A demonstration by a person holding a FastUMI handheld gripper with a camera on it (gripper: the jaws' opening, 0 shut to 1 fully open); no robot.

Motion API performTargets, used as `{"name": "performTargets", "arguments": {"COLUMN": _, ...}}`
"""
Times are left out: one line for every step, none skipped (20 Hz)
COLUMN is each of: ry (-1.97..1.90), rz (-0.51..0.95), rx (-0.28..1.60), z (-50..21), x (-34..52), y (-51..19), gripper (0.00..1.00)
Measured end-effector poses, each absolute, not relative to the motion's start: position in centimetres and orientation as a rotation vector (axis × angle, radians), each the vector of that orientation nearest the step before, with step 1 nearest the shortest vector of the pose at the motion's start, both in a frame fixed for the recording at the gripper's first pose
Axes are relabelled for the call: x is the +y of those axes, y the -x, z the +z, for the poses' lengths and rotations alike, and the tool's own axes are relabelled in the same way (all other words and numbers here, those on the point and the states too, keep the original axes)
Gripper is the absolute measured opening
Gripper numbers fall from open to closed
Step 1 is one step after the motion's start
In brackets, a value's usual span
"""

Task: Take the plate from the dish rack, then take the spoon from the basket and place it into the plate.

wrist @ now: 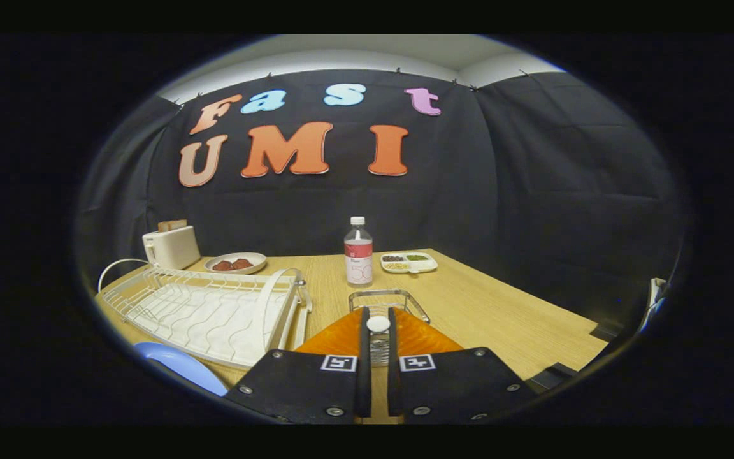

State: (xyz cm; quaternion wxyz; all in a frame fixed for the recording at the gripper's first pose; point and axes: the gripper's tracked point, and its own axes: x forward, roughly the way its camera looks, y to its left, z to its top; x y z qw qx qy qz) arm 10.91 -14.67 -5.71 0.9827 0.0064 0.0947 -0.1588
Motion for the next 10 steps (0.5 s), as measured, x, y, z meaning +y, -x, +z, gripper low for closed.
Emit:
{"name": "performTargets", "arguments": {"ry": -0.018, "rz": -0.319, "rx": 0.192, "z": -5.5, "x": -14.6, "y": -10.8, "gripper": 0.10}}
{"name": "performTargets", "arguments": {"ry": -0.015, "rz": -0.322, "rx": 0.190, "z": -5.3, "x": -14.8, "y": -10.6, "gripper": 0.10}}
{"name": "performTargets", "arguments": {"ry": -0.014, "rz": -0.326, "rx": 0.180, "z": -5.0, "x": -14.9, "y": -10.5, "gripper": 0.10}}
{"name": "performTargets", "arguments": {"ry": -0.016, "rz": -0.327, "rx": 0.174, "z": -4.6, "x": -14.9, "y": -10.2, "gripper": 0.10}}
{"name": "performTargets", "arguments": {"ry": -0.024, "rz": -0.325, "rx": 0.166, "z": -4.1, "x": -14.9, "y": -9.9, "gripper": 0.10}}
{"name": "performTargets", "arguments": {"ry": -0.030, "rz": -0.323, "rx": 0.156, "z": -3.6, "x": -14.8, "y": -9.6, "gripper": 0.10}}
{"name": "performTargets", "arguments": {"ry": -0.031, "rz": -0.321, "rx": 0.148, "z": -3.0, "x": -14.6, "y": -9.3, "gripper": 0.10}}
{"name": "performTargets", "arguments": {"ry": -0.026, "rz": -0.317, "rx": 0.135, "z": -2.2, "x": -14.5, "y": -8.9, "gripper": 0.10}}
{"name": "performTargets", "arguments": {"ry": -0.017, "rz": -0.313, "rx": 0.117, "z": -1.3, "x": -14.2, "y": -8.5, "gripper": 0.10}}
{"name": "performTargets", "arguments": {"ry": -0.003, "rz": -0.307, "rx": 0.103, "z": -0.5, "x": -14.0, "y": -8.0, "gripper": 0.10}}
